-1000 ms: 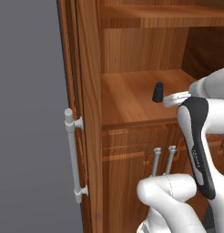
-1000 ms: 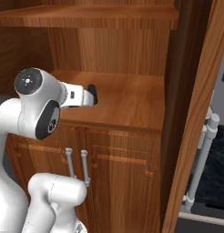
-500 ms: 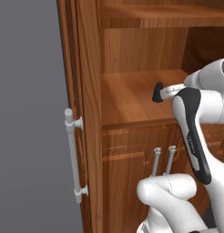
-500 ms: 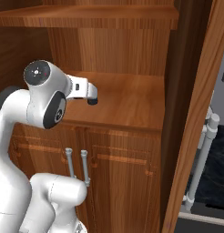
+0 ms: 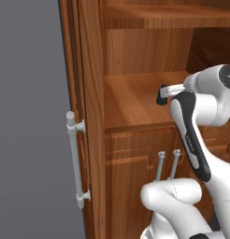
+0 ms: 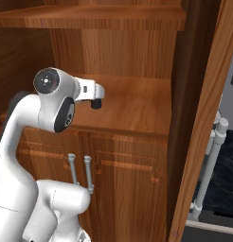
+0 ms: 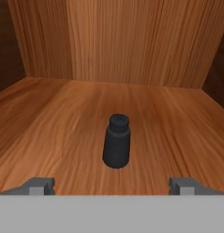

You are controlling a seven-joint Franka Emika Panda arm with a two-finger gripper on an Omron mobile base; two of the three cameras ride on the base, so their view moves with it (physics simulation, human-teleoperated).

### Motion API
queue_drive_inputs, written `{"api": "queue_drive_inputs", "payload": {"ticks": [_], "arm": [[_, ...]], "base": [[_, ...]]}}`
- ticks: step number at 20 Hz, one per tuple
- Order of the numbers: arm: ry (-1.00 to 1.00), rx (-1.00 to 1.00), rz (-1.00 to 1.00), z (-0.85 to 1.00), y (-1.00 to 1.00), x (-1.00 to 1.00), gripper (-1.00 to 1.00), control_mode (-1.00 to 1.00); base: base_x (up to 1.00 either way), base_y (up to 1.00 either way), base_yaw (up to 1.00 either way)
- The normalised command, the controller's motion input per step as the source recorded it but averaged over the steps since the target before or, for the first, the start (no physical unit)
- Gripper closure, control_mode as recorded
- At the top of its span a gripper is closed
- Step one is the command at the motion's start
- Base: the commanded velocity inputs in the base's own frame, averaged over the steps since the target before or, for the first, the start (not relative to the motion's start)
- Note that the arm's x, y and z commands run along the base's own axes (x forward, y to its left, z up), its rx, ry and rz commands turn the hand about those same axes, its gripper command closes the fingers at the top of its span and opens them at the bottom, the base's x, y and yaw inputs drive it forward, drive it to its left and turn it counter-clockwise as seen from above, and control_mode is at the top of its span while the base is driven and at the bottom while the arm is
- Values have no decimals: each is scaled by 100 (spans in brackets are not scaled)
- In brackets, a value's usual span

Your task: Retrieve the shaker from the cabinet and place it next the steak on a plate on the dining table.

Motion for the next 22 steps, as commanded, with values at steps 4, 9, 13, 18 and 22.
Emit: {"api": "queue_drive_inputs", "payload": {"ticks": [4,9,13,18,22], "arm": [[0,0,0,0,-1,39,-100,-100],[0,0,0,0,0,36,-100,-100],[0,0,0,0,-1,34,-100,-100],[0,0,1,0,-2,29,-100,-100],[0,1,4,-1,0,13,-100,-100]], "base": [[0,0,0],[0,0,0],[0,0,0],[0,0,0],[0,0,0]]}}
